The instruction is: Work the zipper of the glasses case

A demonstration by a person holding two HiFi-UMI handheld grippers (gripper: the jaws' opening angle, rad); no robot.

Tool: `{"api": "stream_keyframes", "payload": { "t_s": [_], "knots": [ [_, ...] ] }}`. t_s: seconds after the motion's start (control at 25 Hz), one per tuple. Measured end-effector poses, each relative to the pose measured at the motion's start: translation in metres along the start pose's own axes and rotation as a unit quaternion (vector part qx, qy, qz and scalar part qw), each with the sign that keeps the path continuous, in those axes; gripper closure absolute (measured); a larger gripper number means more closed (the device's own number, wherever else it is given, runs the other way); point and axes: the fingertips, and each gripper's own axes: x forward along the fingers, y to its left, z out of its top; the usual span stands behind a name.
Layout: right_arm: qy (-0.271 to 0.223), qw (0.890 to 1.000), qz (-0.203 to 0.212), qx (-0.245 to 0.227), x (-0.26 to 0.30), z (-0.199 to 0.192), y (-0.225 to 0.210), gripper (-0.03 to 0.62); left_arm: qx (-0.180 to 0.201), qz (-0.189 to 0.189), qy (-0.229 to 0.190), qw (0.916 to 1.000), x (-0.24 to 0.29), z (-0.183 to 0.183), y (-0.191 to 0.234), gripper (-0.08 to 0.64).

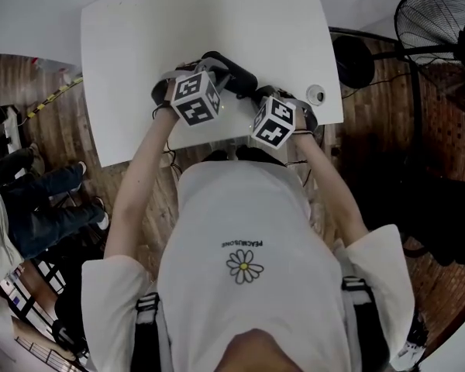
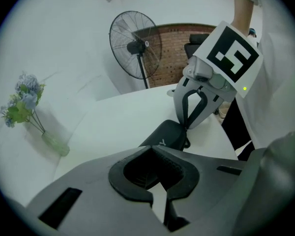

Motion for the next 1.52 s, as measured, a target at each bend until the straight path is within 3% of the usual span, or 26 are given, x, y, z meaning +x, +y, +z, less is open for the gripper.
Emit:
{"api": "stream_keyframes", "payload": {
  "t_s": [0.2, 0.4, 0.48, 0.6, 0.8, 0.96, 1.24, 1.36, 1.52],
  "knots": [
    [0.037, 0.991, -0.035, -0.125, -0.001, -0.021, -0.01, 0.584, 0.013, 0.012, 0.017, 0.9997, -0.014, 0.0, 0.014, 0.546],
    [0.063, 0.987, -0.079, -0.126, -0.005, -0.043, -0.053, 0.584, 0.018, -0.028, 0.049, 0.9982, -0.006, -0.011, 0.002, 0.546],
    [0.063, 0.988, -0.09, -0.107, -0.005, -0.043, -0.069, 0.584, 0.008, -0.05, 0.058, 0.997, -0.001, -0.014, -0.006, 0.546],
    [0.052, 0.993, -0.083, -0.067, -0.003, -0.039, -0.073, 0.584, 0.009, -0.054, 0.062, 0.9965, -0.001, -0.013, -0.007, 0.546],
    [0.037, 0.996, -0.069, -0.046, -0.004, -0.036, -0.058, 0.584, 0.039, -0.007, 0.021, 0.999, -0.012, 0.021, 0.012, 0.546],
    [0.031, 0.997, -0.067, -0.034, -0.001, -0.03, -0.054, 0.584, 0.078, -0.021, 0.071, 0.9942, 0.009, 0.005, 0.008, 0.547],
    [0.014, 0.999, -0.011, 0.033, -0.005, -0.025, -0.019, 0.584, 0.043, -0.034, 0.071, 0.996, 0.012, 0.002, 0.002, 0.548],
    [0.023, 0.998, -0.01, 0.052, -0.004, -0.018, -0.005, 0.584, 0.037, -0.024, 0.062, 0.9971, 0.011, 0.001, -0.002, 0.548],
    [0.004, 0.988, 0.002, 0.152, -0.002, -0.004, 0.002, 0.584, 0.025, -0.008, 0.053, 0.9982, 0.01, 0.0, -0.004, 0.549]
  ]
}}
